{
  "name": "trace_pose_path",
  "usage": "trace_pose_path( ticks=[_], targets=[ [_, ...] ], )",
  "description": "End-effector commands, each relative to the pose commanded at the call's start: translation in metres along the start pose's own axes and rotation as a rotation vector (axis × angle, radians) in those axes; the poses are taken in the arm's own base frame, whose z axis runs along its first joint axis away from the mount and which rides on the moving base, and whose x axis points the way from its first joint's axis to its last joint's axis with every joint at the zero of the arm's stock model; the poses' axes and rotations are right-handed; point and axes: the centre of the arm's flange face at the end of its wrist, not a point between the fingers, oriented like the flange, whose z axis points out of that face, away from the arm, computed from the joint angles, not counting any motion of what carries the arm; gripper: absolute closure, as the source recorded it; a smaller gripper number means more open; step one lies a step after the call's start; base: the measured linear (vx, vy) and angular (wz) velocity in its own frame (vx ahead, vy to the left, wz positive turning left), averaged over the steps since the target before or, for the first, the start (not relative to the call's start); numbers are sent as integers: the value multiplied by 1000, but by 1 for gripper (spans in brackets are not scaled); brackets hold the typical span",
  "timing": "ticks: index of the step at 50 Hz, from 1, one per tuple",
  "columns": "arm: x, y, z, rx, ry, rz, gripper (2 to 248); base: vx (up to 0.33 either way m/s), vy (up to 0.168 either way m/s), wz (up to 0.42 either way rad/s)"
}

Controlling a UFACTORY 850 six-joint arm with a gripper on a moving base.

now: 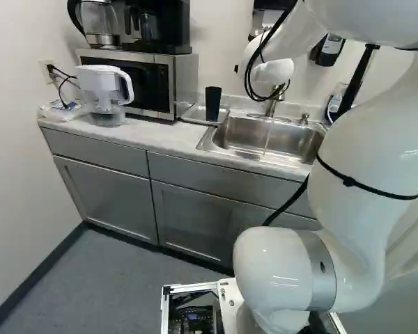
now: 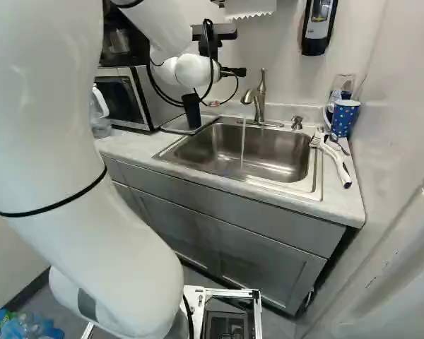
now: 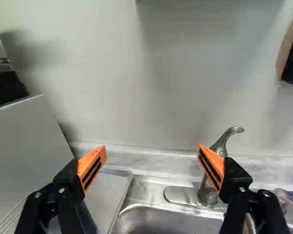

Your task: Rinse the cup and place it in the tray

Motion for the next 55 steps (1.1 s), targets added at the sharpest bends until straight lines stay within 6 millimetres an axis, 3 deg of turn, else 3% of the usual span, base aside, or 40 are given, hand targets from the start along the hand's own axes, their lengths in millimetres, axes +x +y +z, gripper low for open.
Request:
trace_pose_path(
  ticks=[16,55],
  targets=[
    [0,18,-7,-33,1,3,3,0,0,0],
    [36,18,-4,-33,56,3,3,0,0,0]
  ],
)
